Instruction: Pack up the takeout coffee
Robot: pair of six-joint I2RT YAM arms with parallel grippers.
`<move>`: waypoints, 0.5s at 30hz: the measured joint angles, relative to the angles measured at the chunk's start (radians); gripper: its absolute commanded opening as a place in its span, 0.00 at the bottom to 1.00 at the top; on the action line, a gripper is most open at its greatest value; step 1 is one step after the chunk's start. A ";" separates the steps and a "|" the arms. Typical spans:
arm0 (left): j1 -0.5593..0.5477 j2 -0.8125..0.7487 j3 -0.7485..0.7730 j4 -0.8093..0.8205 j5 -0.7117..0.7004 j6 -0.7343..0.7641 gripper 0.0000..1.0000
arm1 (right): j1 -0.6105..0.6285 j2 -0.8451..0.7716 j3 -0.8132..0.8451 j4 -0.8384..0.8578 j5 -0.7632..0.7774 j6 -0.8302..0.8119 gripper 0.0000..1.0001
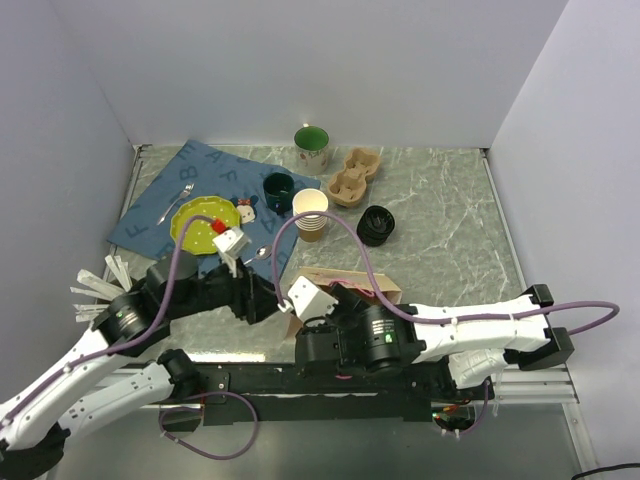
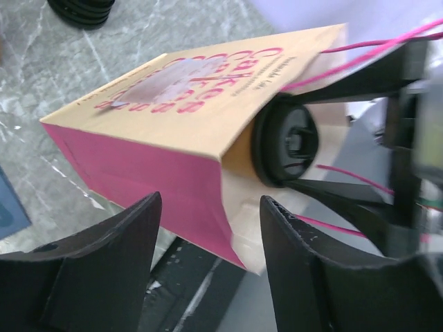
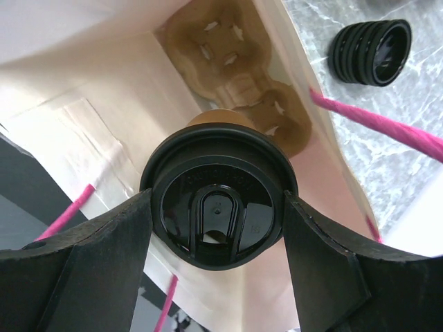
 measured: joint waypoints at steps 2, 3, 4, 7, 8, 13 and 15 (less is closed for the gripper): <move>0.000 -0.034 -0.007 -0.010 0.006 -0.019 0.64 | 0.010 0.007 0.000 -0.002 0.001 0.028 0.48; 0.000 -0.042 -0.009 -0.015 0.010 -0.024 0.63 | 0.013 0.010 0.000 -0.002 0.001 0.040 0.48; 0.000 -0.044 -0.009 -0.018 0.012 -0.029 0.61 | 0.015 0.013 0.000 -0.002 0.002 0.051 0.48; 0.000 -0.024 -0.010 -0.030 0.019 -0.042 0.55 | 0.018 0.021 0.000 -0.002 0.007 0.080 0.48; 0.000 -0.016 -0.010 -0.031 0.021 -0.044 0.52 | 0.018 0.022 0.000 -0.002 0.009 0.085 0.48; 0.000 0.012 -0.011 -0.031 0.039 -0.045 0.49 | 0.018 0.023 0.000 -0.002 0.023 0.111 0.48; 0.000 0.013 -0.011 -0.031 0.040 -0.045 0.47 | 0.019 0.023 0.000 -0.002 0.030 0.124 0.48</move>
